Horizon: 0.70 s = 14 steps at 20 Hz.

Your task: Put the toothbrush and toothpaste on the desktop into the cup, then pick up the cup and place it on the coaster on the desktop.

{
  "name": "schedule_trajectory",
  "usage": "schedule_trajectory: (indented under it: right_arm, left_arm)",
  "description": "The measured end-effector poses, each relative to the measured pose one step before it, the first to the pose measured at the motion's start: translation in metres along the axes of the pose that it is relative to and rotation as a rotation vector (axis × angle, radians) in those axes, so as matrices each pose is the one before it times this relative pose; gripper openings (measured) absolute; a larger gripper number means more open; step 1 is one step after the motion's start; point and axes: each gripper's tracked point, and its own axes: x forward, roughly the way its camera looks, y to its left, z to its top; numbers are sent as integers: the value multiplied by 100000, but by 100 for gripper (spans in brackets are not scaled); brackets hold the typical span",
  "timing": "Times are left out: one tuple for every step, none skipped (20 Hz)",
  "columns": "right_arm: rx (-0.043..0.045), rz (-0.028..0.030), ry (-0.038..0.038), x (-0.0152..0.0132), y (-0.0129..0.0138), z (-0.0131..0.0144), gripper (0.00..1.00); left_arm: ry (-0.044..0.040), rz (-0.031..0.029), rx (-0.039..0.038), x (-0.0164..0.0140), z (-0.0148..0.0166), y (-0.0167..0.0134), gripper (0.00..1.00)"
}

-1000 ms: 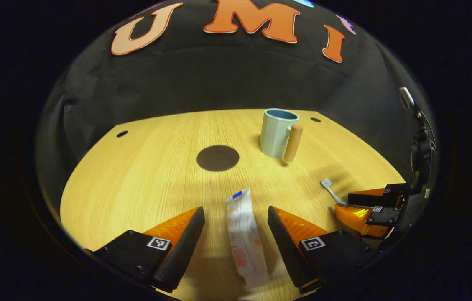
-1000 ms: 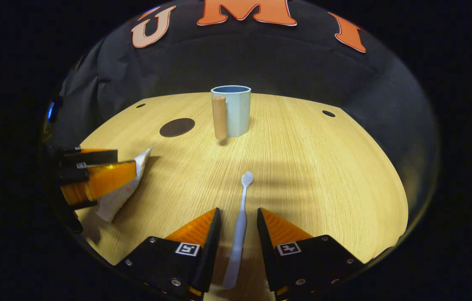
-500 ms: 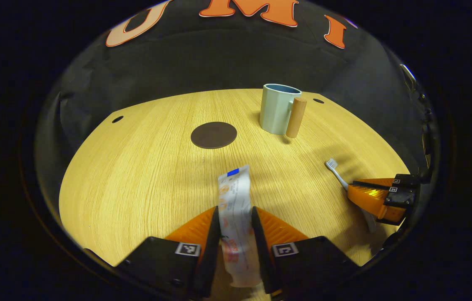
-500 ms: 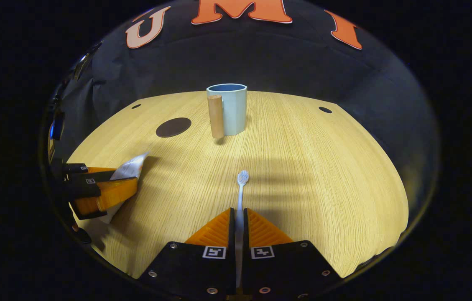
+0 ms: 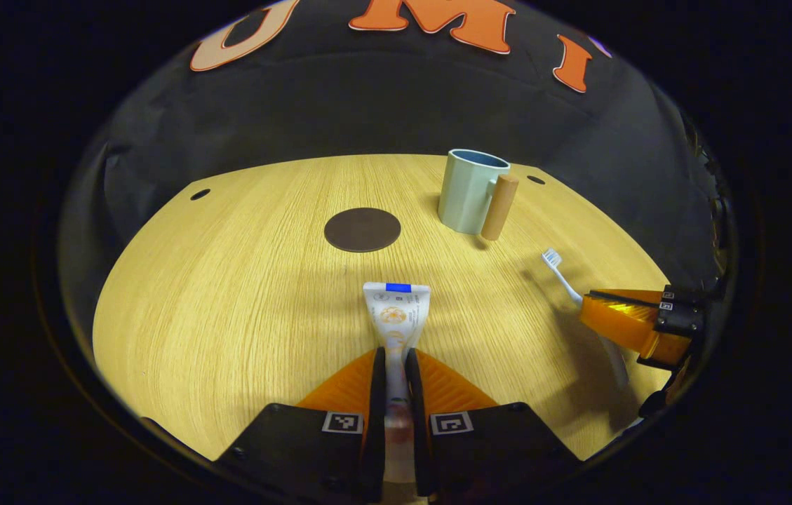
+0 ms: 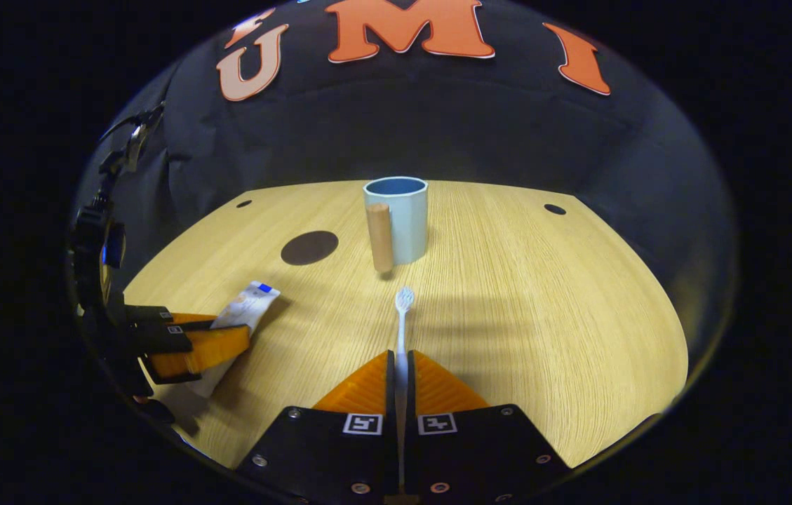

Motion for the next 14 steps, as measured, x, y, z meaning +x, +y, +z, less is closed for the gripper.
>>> schedule_trajectory:
  right_arm:
    - [-226,55,-2005,-102,-44,690,4]
    - [63,82,-2172,98,-31,696,4]
    - [70,510,-1580,-92,139,667,4]
    - [76,665,-1790,-91,448,1028,4]
    - [-146,448,-2041,-289,-4,762,4]
    - [6,362,-2870,-60,23,968,4]
    - [-81,770,-3087,220,308,1241,4]
    - [-324,409,-2531,396,193,909,4]
    - [207,234,-1858,359,65,806,4]
    - [380,875,-1928,515,222,885,4]
    - [-42,647,-1979,411,129,812,4]
    - [-1034,131,-2318,118,17,803,4]
    - [-1207,-131,-2492,181,-59,935,4]
    - [-832,193,-2435,291,-2,813,4]
  left_arm:
    - [-740,-167,128,-273,220,71,21]
    - [-938,9,-117,-285,191,195,21]
    - [-911,444,-445,-287,299,220,21]
    - [-1351,576,6,-119,436,303,21]
    - [-791,686,-39,-145,249,268,21]
    - [-528,123,-346,-31,170,118,20]
    - [-413,-106,-709,-87,226,101,20]
    - [-235,-10,-549,109,31,149,21]
    - [-142,244,-214,114,143,52,21]
    - [-204,467,-172,-83,155,210,22]
    - [-604,202,-130,-210,241,92,20]
    - [-978,109,-258,-195,303,134,20]
    - [-1043,255,-273,-245,564,124,20]
    - [-1276,341,-228,-446,636,330,20]
